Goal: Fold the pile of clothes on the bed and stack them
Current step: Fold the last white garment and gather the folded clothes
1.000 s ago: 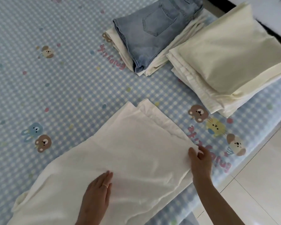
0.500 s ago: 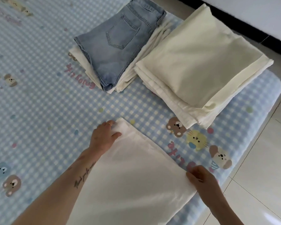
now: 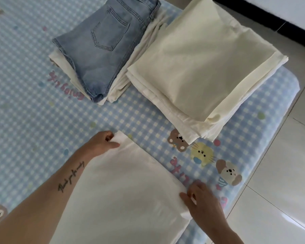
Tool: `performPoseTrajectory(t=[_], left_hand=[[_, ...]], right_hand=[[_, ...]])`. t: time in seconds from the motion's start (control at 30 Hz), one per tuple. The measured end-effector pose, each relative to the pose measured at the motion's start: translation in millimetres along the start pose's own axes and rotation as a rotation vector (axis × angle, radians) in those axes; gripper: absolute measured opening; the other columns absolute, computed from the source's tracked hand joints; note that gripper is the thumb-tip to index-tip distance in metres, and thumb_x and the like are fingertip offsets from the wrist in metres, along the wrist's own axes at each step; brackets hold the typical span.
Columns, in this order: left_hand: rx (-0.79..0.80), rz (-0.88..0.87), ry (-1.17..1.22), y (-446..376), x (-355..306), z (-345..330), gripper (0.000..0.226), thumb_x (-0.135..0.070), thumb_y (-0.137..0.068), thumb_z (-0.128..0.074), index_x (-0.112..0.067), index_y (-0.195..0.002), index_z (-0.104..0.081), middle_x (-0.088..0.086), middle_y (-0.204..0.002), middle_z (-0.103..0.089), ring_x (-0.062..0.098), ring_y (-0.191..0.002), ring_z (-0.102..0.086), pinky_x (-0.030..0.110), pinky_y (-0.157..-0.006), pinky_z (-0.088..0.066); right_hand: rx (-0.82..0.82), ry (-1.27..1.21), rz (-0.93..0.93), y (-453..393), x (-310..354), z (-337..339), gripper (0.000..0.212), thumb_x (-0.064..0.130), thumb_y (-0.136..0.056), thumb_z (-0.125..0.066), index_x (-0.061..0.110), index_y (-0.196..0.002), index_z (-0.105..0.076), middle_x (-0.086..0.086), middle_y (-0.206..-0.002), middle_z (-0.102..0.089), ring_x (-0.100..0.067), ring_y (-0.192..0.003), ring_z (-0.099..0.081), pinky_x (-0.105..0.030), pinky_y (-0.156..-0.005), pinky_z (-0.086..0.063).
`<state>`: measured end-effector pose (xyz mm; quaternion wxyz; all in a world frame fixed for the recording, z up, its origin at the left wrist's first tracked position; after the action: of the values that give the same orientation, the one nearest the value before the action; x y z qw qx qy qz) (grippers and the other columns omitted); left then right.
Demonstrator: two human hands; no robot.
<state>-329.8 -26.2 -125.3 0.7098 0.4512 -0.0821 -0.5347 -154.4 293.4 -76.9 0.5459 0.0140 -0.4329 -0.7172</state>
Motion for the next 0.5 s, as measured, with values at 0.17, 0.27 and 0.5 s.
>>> performPoseTrajectory(t=[0.17, 0.27, 0.5], left_hand=[[-0.054, -0.02, 0.072, -6, -9, 40, 0.024, -0.021, -0.072, -0.078, -0.018, -0.064, -0.055, -0.005, -0.062, -0.056, 0.012, -0.059, -0.053, 0.024, -0.054, -0.036], [-0.13, 0.026, 0.202, -10, 1, 57, 0.024, -0.016, -0.07, -0.079, -0.015, -0.065, -0.057, -0.002, -0.062, -0.058, 0.013, -0.057, -0.053, 0.025, -0.053, -0.038], [-0.368, 0.075, 0.333, -26, 15, 45, 0.014, -0.015, -0.076, -0.073, -0.009, -0.078, -0.06, -0.001, -0.066, -0.054, 0.014, -0.06, -0.05, 0.026, -0.054, -0.037]], right_hand=[[0.221, -0.045, 0.094, -16, 14, -5, 0.02, 0.043, -0.087, -0.06, 0.03, -0.076, -0.048, 0.011, -0.076, -0.051, -0.001, -0.069, -0.045, -0.014, -0.061, -0.035], [0.082, -0.249, 0.088, -38, 17, 24, 0.024, 0.032, -0.087, -0.064, 0.022, -0.068, -0.051, 0.003, -0.065, -0.057, -0.006, -0.057, -0.047, -0.022, -0.055, -0.037], [0.258, -0.271, -0.017, -55, 18, 8, 0.026, 0.033, -0.091, -0.06, 0.01, -0.078, -0.06, 0.007, -0.07, -0.059, -0.001, -0.056, -0.054, -0.014, -0.051, -0.038]])
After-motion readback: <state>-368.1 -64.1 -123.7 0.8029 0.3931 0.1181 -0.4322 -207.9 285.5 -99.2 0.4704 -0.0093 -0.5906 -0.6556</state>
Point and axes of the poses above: each hand's wrist, its own y-axis away from the middle knuckle, its own z-axis out of the back of the hand, x = y × z, the point moved 8 cm from there along -y, towards the middle knuckle
